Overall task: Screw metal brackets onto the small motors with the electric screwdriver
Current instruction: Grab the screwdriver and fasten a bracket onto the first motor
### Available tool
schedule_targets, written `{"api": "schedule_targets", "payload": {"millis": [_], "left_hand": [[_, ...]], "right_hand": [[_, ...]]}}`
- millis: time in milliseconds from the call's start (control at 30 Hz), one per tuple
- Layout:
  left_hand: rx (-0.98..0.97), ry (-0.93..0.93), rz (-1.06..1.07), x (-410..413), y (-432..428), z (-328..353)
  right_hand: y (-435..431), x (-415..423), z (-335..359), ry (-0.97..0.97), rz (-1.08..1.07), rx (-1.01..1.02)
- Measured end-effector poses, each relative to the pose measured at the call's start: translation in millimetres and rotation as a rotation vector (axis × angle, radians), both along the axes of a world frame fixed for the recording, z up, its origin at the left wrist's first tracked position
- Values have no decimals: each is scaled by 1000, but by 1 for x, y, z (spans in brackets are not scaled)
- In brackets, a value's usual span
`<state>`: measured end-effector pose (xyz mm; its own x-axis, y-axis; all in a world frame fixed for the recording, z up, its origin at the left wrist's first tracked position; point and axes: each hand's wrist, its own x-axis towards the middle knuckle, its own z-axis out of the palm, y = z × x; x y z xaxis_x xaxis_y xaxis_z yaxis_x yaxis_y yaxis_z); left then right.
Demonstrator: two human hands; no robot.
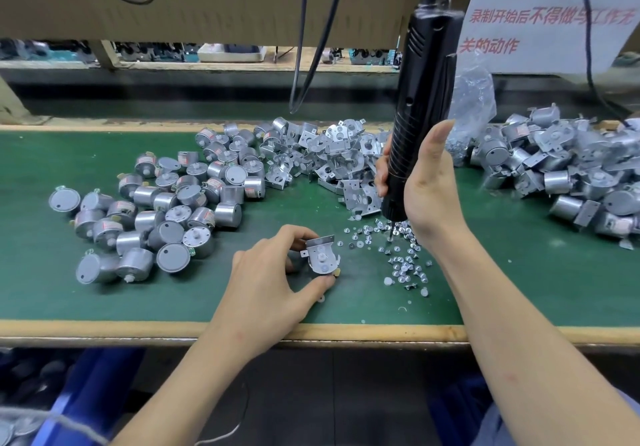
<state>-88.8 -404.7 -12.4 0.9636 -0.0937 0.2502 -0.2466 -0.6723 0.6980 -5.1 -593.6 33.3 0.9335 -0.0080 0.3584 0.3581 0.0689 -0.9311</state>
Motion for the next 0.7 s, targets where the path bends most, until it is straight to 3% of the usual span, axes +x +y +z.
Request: {"api": "schedule_targets", "payload": {"millis": [333, 700], "left_hand": [[13, 2, -12, 1, 3, -5], [76, -78, 42, 1, 4, -9]], "right_hand": [[3, -6, 6, -6, 4, 23], [44, -23, 26, -125, 235, 211]]}}
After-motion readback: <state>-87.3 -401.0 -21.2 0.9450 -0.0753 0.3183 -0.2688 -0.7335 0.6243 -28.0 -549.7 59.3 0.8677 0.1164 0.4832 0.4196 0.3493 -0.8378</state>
